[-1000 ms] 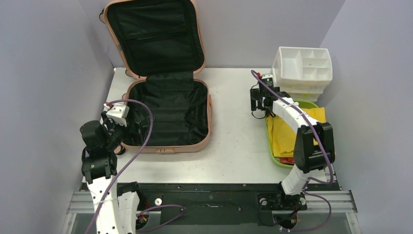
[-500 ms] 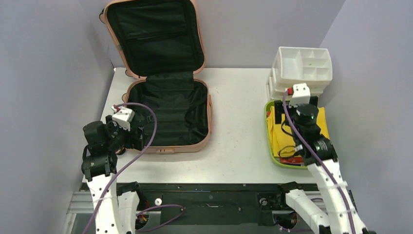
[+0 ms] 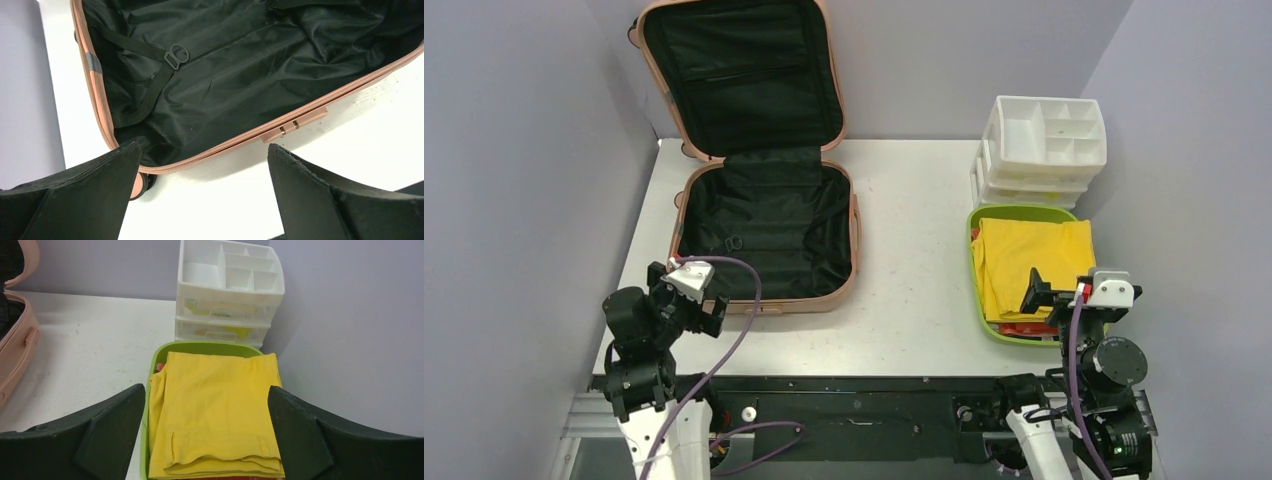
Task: Open, take out, and arrange the luggage
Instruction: Reset both arms
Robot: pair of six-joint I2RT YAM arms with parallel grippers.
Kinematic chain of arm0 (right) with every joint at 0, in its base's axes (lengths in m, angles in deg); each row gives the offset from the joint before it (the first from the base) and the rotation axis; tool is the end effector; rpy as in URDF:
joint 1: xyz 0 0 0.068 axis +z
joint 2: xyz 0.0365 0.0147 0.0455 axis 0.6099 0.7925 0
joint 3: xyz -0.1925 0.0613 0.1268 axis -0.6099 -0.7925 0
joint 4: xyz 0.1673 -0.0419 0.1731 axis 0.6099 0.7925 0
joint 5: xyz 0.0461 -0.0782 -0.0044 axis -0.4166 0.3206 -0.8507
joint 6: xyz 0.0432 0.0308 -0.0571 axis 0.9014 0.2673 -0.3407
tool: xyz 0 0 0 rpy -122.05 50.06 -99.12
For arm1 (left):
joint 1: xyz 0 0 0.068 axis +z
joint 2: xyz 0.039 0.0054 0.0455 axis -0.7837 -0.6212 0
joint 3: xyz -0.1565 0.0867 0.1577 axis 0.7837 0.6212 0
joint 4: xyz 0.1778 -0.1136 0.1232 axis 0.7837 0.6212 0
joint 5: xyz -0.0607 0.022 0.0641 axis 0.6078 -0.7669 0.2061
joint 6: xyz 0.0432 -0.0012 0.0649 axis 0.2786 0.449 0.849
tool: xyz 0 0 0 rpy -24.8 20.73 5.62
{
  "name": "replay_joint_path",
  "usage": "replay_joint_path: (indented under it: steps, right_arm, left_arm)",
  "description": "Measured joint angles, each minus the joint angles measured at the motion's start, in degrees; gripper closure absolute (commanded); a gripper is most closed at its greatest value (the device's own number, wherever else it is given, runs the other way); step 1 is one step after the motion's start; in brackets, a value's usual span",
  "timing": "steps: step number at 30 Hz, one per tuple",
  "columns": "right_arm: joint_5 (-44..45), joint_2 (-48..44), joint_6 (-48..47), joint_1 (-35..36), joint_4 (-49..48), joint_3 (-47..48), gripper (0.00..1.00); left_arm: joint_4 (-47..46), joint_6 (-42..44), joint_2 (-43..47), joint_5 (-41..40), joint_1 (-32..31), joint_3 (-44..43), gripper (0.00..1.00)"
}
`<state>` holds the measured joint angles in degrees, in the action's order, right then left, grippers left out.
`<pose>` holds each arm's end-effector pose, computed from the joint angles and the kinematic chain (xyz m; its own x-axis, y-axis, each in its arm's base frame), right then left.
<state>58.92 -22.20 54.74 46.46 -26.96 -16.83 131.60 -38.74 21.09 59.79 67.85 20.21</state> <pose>0.0779 0.0013 0.3479 0.0099 -0.0999 -0.9950 0.0086 0.9950 -0.0998 0.1266 0.0022 0.2639 -0.3365 0.3012 -0.8922 0.3643 0.9153 0.1716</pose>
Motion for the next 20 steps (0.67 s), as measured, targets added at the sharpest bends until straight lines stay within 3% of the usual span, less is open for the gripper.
replay_joint_path:
  steps: [10, 20]
  right_arm:
    - [-10.03, -8.24, 1.53, -6.73, 5.77, -2.19, 0.15]
    - [-11.74, -9.16, 1.6, -8.17, 7.13, -3.76, 0.17]
  left_arm:
    - [-0.07, 0.57, 7.54, 0.9, 0.48, 1.25, 0.04]
    - [-0.11, 0.2, 12.48, 2.64, 4.15, 2.36, 0.04]
